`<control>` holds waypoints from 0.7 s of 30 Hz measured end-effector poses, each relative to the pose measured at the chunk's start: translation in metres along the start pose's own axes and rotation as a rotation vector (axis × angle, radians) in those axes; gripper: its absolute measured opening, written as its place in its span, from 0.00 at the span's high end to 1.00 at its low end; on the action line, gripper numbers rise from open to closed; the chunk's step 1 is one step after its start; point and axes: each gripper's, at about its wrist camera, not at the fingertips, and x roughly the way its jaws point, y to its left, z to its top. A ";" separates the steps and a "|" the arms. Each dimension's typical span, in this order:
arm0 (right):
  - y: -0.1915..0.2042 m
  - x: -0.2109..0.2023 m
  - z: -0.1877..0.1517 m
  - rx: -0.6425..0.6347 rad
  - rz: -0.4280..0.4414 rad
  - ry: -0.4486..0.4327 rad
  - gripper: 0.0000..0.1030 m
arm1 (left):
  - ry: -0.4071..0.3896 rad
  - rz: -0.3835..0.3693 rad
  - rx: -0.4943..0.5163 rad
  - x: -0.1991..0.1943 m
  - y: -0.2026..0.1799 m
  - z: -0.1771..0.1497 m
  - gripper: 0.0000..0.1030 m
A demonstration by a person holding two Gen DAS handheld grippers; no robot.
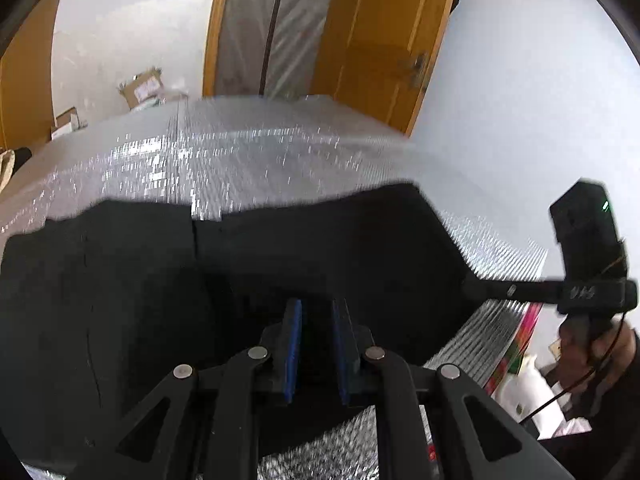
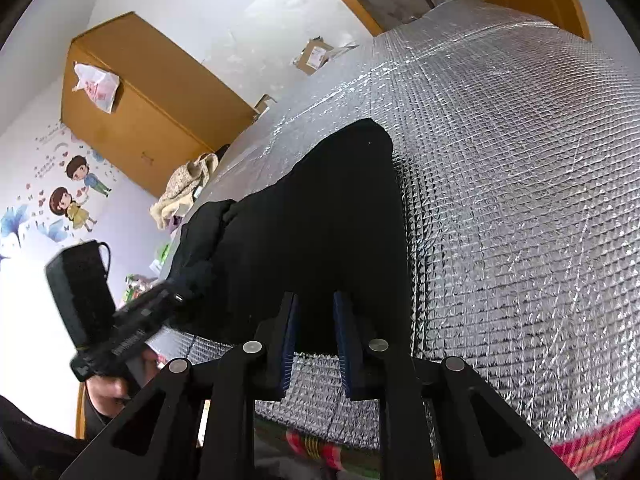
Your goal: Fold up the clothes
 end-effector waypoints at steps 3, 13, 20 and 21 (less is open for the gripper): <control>0.003 -0.001 0.001 -0.003 0.001 -0.003 0.82 | 0.022 0.021 -0.004 -0.008 0.002 -0.013 0.85; 0.008 -0.006 0.022 -0.030 0.003 -0.068 0.79 | -0.055 0.004 -0.048 -0.035 0.003 -0.019 0.85; 0.003 0.018 0.058 0.031 -0.021 -0.119 0.78 | -0.026 0.030 -0.080 -0.002 0.013 0.001 0.85; -0.002 0.023 0.061 0.054 -0.024 -0.110 0.78 | -0.013 0.030 -0.088 0.004 0.016 0.001 0.85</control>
